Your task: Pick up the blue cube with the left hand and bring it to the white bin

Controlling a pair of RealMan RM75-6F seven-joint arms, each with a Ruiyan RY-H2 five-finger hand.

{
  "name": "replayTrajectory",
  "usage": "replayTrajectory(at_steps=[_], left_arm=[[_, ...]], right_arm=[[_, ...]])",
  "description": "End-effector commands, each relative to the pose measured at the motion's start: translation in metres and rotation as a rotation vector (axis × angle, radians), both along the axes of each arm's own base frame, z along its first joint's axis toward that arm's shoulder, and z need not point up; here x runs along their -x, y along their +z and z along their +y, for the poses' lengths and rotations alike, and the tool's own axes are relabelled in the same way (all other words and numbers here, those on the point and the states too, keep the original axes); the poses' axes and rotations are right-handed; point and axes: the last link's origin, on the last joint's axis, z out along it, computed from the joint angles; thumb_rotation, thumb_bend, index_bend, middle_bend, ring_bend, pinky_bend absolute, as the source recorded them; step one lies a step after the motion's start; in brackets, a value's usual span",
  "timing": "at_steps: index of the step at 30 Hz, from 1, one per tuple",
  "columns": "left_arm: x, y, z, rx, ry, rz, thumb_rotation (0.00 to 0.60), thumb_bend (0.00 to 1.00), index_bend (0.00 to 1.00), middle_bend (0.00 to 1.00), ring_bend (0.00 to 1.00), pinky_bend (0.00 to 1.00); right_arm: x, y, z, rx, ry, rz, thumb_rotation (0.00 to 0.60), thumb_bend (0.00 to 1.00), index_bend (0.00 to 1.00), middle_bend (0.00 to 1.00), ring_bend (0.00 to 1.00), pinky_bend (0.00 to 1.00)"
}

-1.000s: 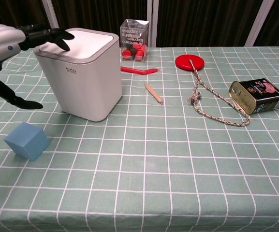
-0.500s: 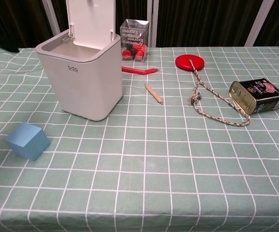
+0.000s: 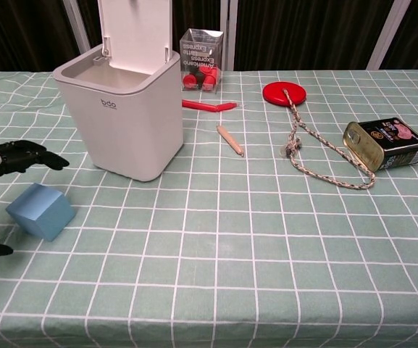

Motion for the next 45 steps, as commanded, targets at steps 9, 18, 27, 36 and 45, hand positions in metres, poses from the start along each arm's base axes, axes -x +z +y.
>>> replayTrajectory(at_steps=[9,18,27,36,45], left_arm=[[0.006,-0.015,0.005,-0.057,-0.042,-0.032,0.6,0.16,0.37,0.34,0.25,0.44],[0.004,-0.016,0.005,-0.088,-0.046,-0.067,0.6,0.22,0.55,0.52,0.42,0.59],[-0.02,0.077,0.027,-0.453,-0.106,-0.19,0.6,0.22,0.56,0.53,0.43,0.6],[-0.08,0.099,0.069,-0.46,-0.189,-0.316,0.6,0.21,0.58,0.55,0.43,0.61],[-0.113,0.066,0.105,-0.371,-0.219,-0.344,0.6,0.15,0.47,0.48,0.36,0.54]], right_arm=[[0.002,-0.002,-0.001,-0.019,-0.006,0.0,0.6,0.26,0.0,0.0,0.0,0.0],[0.003,-0.002,0.0,-0.023,-0.012,0.0,0.6,0.26,0.0,0.0,0.0,0.0],[0.002,-0.001,-0.002,-0.022,-0.009,0.002,0.6,0.26,0.0,0.0,0.0,0.0],[-0.003,0.002,-0.005,-0.02,0.005,0.008,0.6,0.26,0.0,0.0,0.0,0.0],[0.006,0.003,-0.002,-0.015,-0.009,-0.003,0.6,0.26,0.0,0.01,0.0,0.0]])
